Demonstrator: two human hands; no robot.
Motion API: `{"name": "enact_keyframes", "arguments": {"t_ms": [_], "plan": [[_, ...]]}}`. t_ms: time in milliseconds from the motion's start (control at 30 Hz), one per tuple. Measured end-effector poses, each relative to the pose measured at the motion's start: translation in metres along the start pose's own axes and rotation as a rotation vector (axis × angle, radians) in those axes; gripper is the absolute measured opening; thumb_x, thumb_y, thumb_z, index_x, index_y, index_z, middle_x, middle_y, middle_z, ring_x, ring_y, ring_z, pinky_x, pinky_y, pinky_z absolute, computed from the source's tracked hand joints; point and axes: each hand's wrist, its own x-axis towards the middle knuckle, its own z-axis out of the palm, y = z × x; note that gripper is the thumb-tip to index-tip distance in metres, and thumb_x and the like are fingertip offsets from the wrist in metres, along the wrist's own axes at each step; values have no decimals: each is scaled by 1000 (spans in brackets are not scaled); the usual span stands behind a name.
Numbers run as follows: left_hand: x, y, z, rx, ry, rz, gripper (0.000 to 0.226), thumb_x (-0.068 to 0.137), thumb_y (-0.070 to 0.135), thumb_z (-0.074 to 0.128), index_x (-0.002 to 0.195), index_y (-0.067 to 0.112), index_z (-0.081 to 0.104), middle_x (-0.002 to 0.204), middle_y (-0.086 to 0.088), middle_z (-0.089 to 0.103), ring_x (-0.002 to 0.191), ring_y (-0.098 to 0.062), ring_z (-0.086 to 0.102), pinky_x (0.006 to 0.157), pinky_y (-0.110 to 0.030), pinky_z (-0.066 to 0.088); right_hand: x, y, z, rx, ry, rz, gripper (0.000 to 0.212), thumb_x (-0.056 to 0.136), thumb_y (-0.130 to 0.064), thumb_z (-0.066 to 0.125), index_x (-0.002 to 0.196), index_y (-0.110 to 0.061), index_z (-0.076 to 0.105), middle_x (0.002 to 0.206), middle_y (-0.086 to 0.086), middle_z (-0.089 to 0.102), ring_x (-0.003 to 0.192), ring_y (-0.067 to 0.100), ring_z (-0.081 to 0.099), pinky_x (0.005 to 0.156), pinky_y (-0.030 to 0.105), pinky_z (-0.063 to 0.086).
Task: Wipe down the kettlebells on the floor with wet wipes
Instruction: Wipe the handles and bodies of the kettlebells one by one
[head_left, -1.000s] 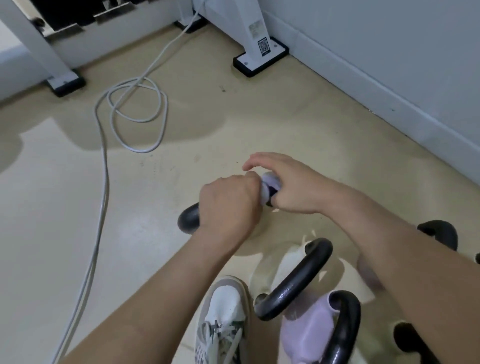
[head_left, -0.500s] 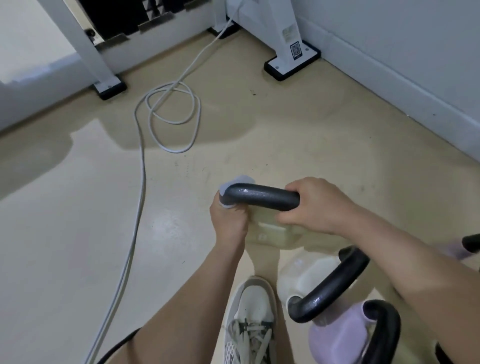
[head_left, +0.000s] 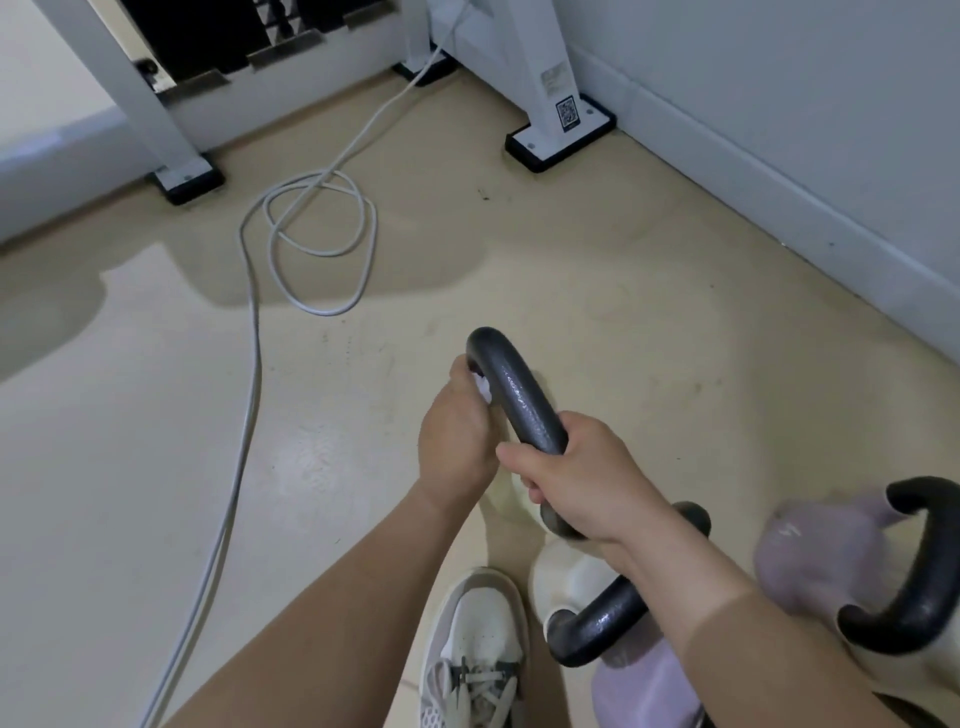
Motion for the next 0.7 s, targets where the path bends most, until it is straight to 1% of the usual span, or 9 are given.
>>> {"name": "enact_keyframes", "arguments": {"t_ms": [67,167,234,300,367,434,534,634,701], "plan": [[1,2,-3,130,-7,62,28,87,20,53,113,23,42,66,9,54,58,-17,54,47,-26,33,-7,2,5,168,-18,44,17,76,-29,68,80,-17,56,66,2,55,62,18,50,61,35,41],[6,10,-13,397,-8,141,29,89,21,47,117,26,49,65,1,59,57,-25,54,50,-30,34,-18,3,10,381,-36,112,13,85,-24,66,87,-15,57,70,1,55,63,13,48,61,25,39],[3,13,-20,366,-1,155,27,91,19,44,113,28,56,63,0,59,58,-26,53,53,-31,35,-22,3,9,441,-34,135,12,86,-23,64,92,-14,57,73,2,54,63,12,45,58,21,37],[-6,14,-30,160,19,146,32,95,19,46,115,35,64,72,5,69,66,-18,60,62,-27,43,-23,2,4,486,-34,157,18,85,-23,66,99,-14,59,79,3,57,67,13,48,63,23,38],[-13,13,-38,-184,46,55,31,94,17,54,109,39,70,87,20,72,77,4,63,73,-10,44,-22,0,0,507,-47,168,28,84,-24,67,110,-19,59,85,3,60,75,15,53,70,27,40],[-13,12,-43,-527,96,-122,23,90,15,64,93,35,75,86,23,73,80,12,62,82,-12,47,-20,-4,-3,512,-51,153,31,84,-21,66,114,-24,58,88,0,62,79,15,56,74,28,42],[-7,12,-63,-837,134,-301,13,86,21,71,73,19,75,73,4,68,72,-7,60,75,-28,49,-17,-12,-7,518,-34,146,33,86,-20,63,117,-27,56,97,1,65,81,16,59,75,30,45],[-5,23,-88,-1059,-59,-304,34,96,26,56,65,17,69,83,-7,70,84,-19,66,77,-30,49,-11,-16,-11,444,48,50,46,87,-21,62,129,-32,48,127,-1,58,103,15,58,81,26,43],[-6,39,-101,-1052,-182,-242,37,99,28,50,67,16,65,73,-5,66,68,-17,63,70,-29,47,-8,-24,-16,286,76,-127,62,86,-23,64,139,-40,37,144,-15,39,119,0,42,82,15,33]]}}
